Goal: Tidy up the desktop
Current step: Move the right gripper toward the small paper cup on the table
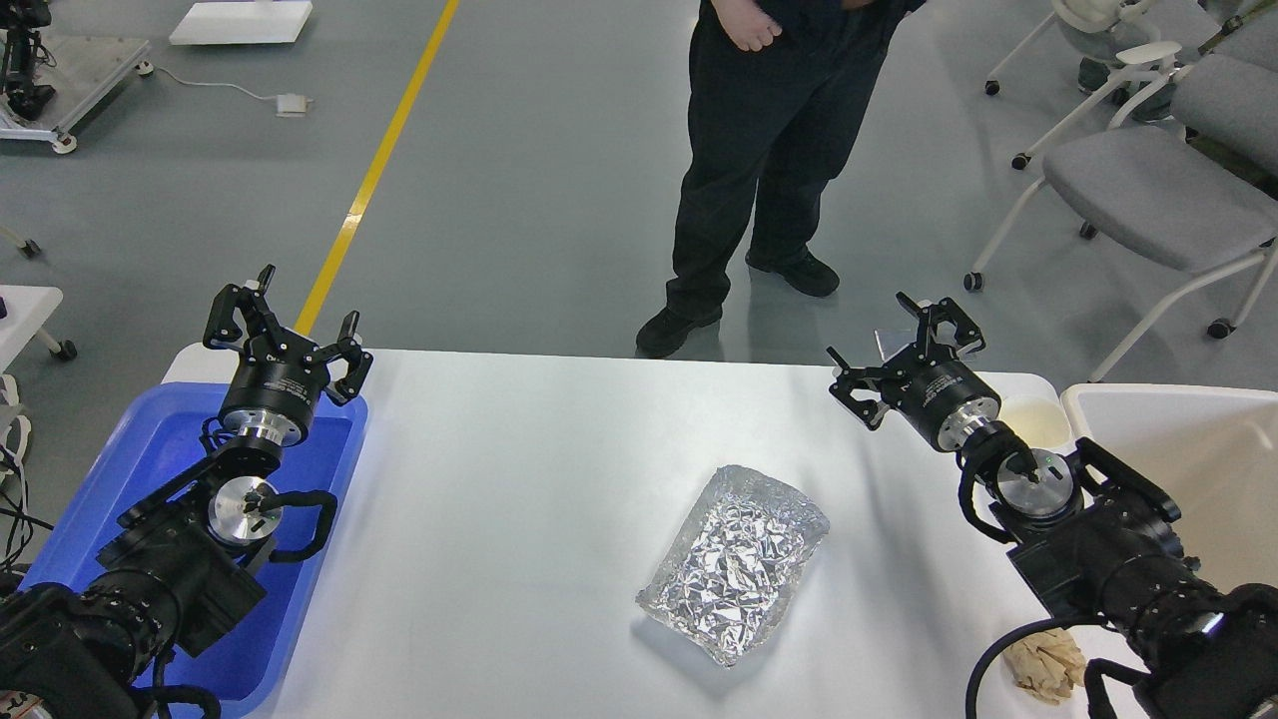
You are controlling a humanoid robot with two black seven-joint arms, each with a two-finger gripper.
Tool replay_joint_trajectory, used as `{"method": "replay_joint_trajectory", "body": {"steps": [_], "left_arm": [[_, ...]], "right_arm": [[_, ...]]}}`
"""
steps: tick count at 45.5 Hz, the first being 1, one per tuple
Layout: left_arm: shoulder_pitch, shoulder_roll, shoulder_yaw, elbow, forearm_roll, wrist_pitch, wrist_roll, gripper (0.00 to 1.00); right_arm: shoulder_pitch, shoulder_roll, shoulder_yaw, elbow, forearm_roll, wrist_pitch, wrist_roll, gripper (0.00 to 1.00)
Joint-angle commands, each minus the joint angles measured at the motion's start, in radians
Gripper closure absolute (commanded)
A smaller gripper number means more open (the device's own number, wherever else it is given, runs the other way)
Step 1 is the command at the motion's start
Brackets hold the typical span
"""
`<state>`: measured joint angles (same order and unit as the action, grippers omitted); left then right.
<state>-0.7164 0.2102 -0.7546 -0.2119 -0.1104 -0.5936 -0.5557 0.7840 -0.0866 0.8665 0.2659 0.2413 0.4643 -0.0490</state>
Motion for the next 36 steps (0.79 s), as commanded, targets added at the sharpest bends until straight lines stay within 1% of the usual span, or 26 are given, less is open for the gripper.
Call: {"method": "replay_joint_trajectory", "body": {"steps": [1,11,17,36], "left_arm": [[0.0,0.0,-0.003,0.0,0.0,0.0,-0.001,0.0],[0.0,0.0,-0.002,0.0,0.0,0.0,-0.001,0.0],[0.0,0.0,-0.002,0.0,0.0,0.0,-0.001,0.0],[0.0,0.0,-0.002,0.0,0.0,0.0,-0.001,0.0]], "right_arm": [[0.001,0.002,-0.001,0.001,-0.002,0.001,0.0,0.0],[0.0,0.001,-0.007,0.001,-0.005,0.002,0.0,0.0],[0.004,0.001,-0.061,-0.001,-0.01,-0.001,0.001,0.0],[0.003,-0.073,-0.069,0.001,-0.01,0.017,0.0,0.0]]}}
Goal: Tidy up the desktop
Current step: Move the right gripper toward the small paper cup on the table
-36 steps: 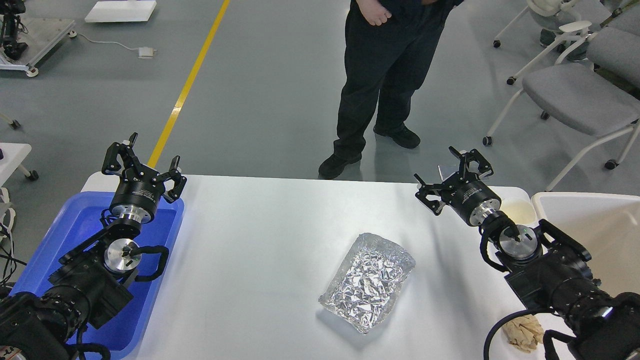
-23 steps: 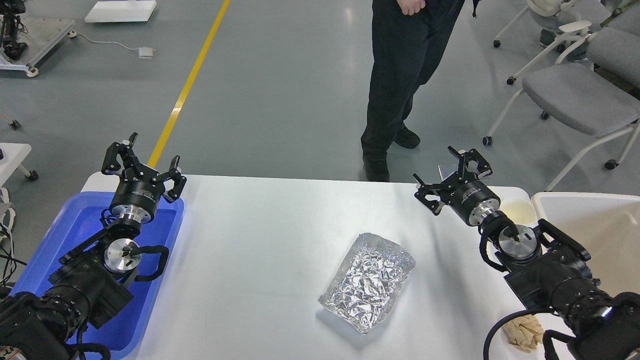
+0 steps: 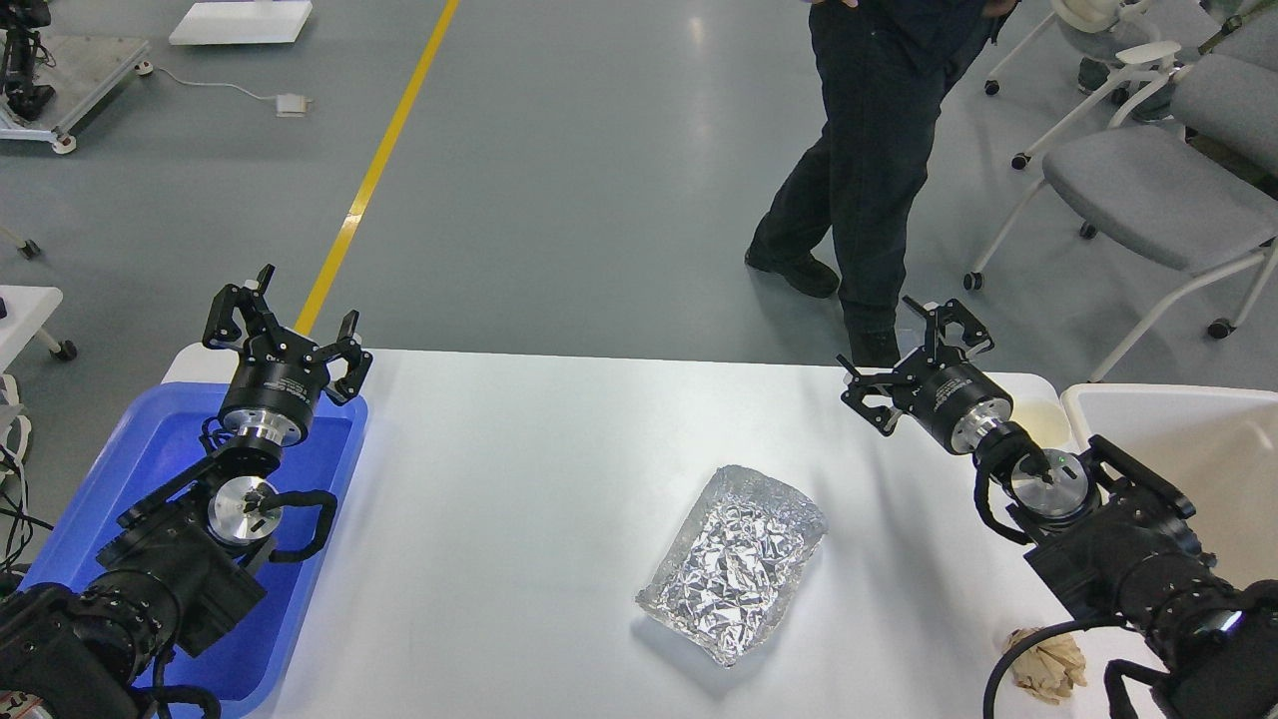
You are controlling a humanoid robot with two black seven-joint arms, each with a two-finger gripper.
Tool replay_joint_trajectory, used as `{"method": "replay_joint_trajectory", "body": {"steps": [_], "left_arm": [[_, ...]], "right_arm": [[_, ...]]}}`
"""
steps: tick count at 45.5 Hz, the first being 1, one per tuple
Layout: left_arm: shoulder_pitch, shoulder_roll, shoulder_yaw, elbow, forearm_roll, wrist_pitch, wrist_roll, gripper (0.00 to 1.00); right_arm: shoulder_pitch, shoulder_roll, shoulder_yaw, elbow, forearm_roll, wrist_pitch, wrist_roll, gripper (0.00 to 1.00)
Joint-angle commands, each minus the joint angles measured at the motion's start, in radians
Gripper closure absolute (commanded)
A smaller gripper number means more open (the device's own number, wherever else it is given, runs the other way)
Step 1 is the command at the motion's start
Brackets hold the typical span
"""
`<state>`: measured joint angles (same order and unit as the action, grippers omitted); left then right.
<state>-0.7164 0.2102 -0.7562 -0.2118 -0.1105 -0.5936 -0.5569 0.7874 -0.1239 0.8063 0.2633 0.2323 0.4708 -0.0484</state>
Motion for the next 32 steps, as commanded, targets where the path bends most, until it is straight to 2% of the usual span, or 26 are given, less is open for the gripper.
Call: {"method": "replay_joint_trajectory", "body": {"steps": [1,15,32], "left_arm": [[0.0,0.0,0.0,0.0,0.0,0.0,0.0,0.0],[0.0,0.0,0.001,-0.001,0.0,0.0,0.0,0.0],[0.0,0.0,0.0,0.0,0.0,0.0,0.0,0.0]], "right_arm": [[-0.001,-0.039,-0.009,0.004,-0.001,0.011,-0.001,0.0],[-0.013,-0.151,-0.05,0.031,-0.013,0.012,0.001,0.0],[-0.086,-0.315,-0.056,0.335,-0.037,-0.017,0.004,0.0]]}}
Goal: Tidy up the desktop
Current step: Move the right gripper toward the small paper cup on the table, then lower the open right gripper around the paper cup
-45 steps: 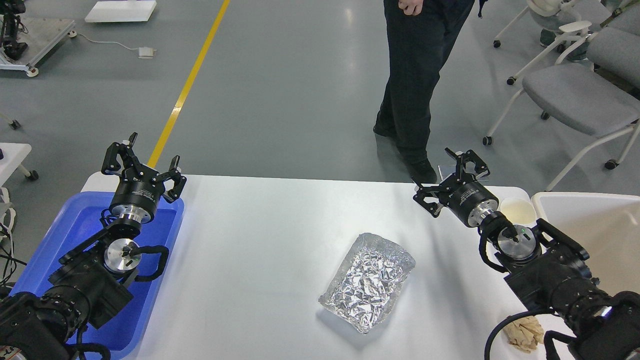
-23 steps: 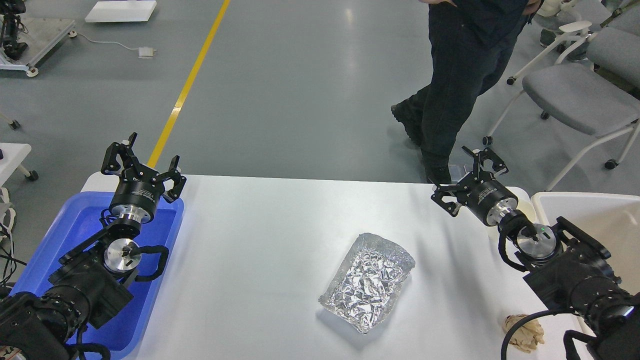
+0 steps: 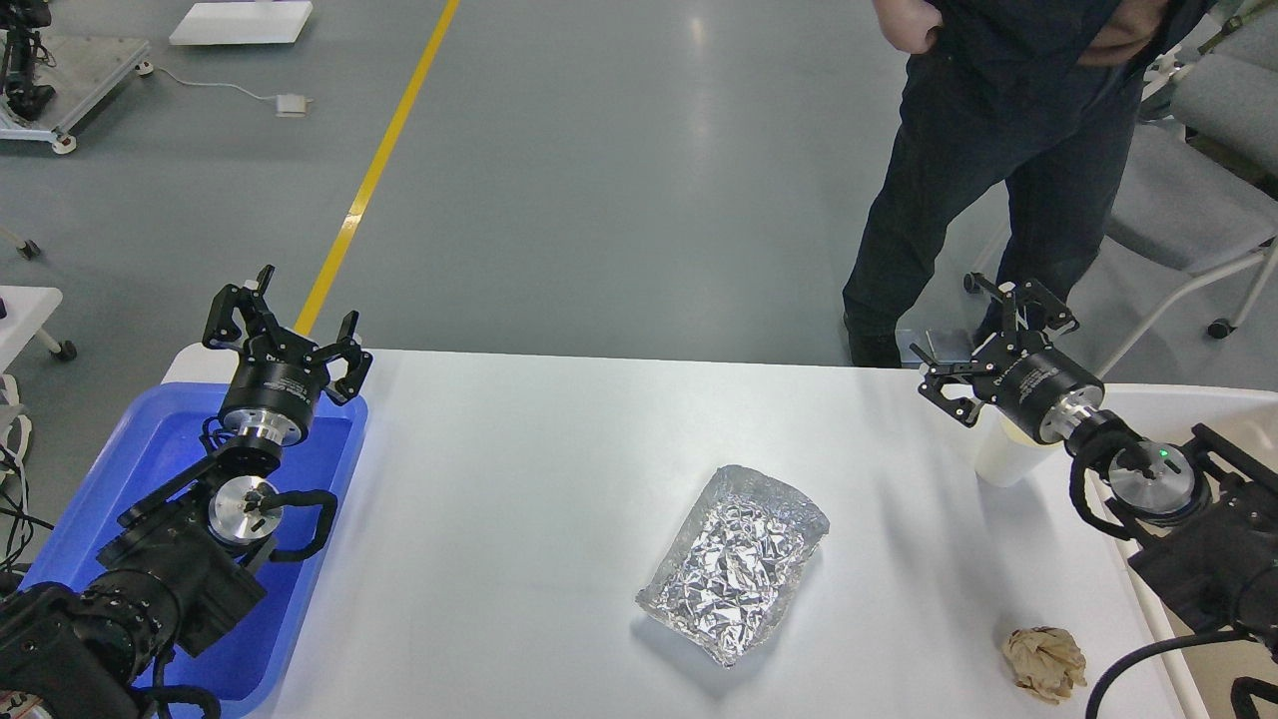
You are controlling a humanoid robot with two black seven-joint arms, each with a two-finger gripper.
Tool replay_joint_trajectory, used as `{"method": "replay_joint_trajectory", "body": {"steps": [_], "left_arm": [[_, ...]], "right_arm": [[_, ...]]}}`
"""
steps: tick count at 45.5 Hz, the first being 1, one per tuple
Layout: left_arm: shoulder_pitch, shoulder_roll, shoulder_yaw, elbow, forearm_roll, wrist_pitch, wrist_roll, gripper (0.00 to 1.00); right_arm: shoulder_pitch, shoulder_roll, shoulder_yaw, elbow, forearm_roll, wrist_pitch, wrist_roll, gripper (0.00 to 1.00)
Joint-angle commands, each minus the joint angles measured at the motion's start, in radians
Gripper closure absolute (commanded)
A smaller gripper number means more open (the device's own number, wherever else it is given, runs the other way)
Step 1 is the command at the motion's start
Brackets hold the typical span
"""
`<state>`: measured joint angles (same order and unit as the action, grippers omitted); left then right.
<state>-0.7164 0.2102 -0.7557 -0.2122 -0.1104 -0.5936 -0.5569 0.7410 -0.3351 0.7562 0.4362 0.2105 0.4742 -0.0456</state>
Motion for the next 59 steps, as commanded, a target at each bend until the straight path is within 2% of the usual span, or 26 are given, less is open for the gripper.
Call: {"method": "replay_joint_trajectory", "body": {"steps": [1,24,35,41,51,59], "left_arm": [[0.0,0.0,-0.001,-0.001,0.0,0.0,0.0,0.0],[0.0,0.0,-0.001,0.001,0.0,0.0,0.0,0.0],[0.0,0.0,-0.001,0.001,0.0,0.0,0.0,0.0],[0.0,0.0,-0.001,-0.001,0.0,0.0,0.0,0.0],[0.0,0.0,-0.001,0.001,0.0,0.0,0.0,0.0],[0.0,0.0,-0.001,0.001,0.0,0.0,0.0,0.0]], "right_arm": [[-0.041,-0.111,-0.008,0.174,-0.017,-0.025,0.001,0.0],[-0.037,-0.268,-0.011,0.331,-0.427,-0.042,0.001,0.0],[0.017,-0.301,-0.058,0.354,-0.767,-0.048,0.001,0.0],[0.049,-0.323,-0.127,0.351,-0.911,-0.086,0.004,0.0],[0.109,-0.367,-0.331,0.342,-1.03,-0.198,0.067,0.0],[0.158,-0.378,-0.552,0.331,-1.062,-0.341,0.156,0.0]]}}
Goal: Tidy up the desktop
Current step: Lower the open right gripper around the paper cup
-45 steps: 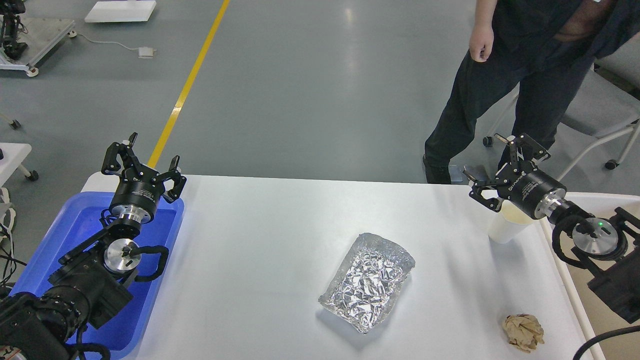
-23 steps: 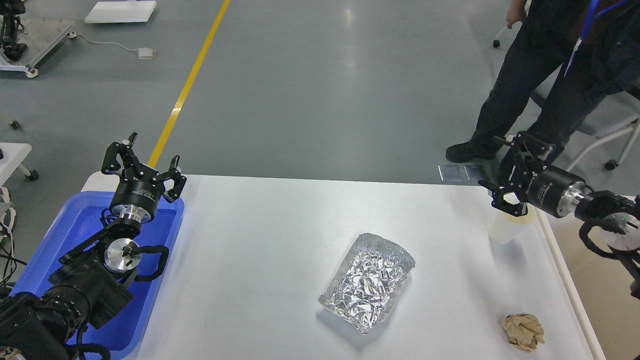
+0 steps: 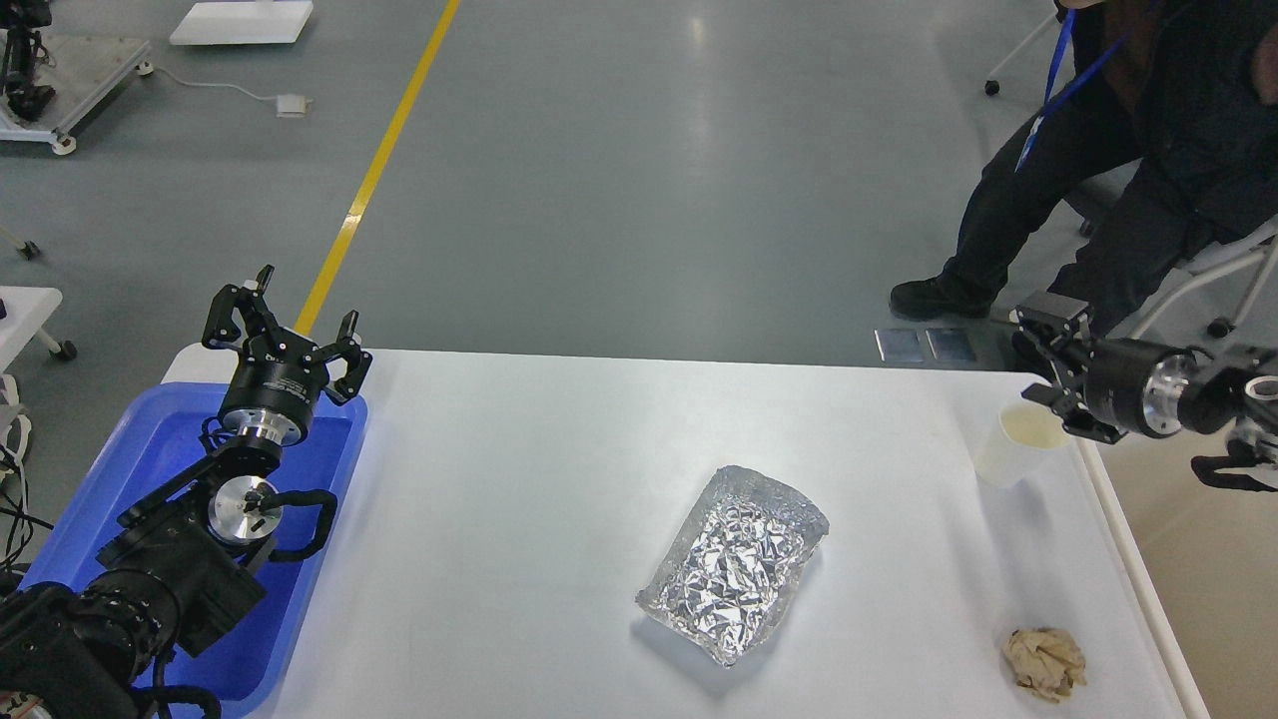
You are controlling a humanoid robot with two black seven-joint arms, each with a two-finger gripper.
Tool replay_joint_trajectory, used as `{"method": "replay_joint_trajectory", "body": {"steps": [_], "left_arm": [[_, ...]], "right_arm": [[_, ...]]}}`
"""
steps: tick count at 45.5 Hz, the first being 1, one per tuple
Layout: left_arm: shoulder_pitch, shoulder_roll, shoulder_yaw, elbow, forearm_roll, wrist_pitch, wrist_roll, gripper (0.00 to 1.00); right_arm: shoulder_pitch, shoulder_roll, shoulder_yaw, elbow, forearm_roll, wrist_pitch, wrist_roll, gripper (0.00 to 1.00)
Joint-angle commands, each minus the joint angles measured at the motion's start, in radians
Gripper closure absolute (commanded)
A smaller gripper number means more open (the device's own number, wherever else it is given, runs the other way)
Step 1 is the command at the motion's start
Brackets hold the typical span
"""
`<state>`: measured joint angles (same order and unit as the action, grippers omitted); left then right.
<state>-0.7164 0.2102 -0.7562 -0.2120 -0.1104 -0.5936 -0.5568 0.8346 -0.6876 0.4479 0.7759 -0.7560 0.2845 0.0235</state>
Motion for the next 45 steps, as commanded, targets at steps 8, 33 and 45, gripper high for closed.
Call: {"method": "replay_joint_trajectory", "body": {"steps": [8,33,45], "left_arm": [[0.0,0.0,0.0,0.0,0.0,0.0,0.0,0.0],[0.0,0.0,0.0,0.0,0.0,0.0,0.0,0.0],[0.0,0.0,0.0,0.0,0.0,0.0,0.0,0.0]], "right_arm": [[0.078,-0.024,-0.37,-0.01,-0.121,-0.251,0.121,0.0],[0.057,0.1,-0.491,-0.167,-0.17,-0.396,0.153,0.0],[0.032,0.195,-0.56,-0.345,-0.166,-0.401,0.214,0.0]]}}
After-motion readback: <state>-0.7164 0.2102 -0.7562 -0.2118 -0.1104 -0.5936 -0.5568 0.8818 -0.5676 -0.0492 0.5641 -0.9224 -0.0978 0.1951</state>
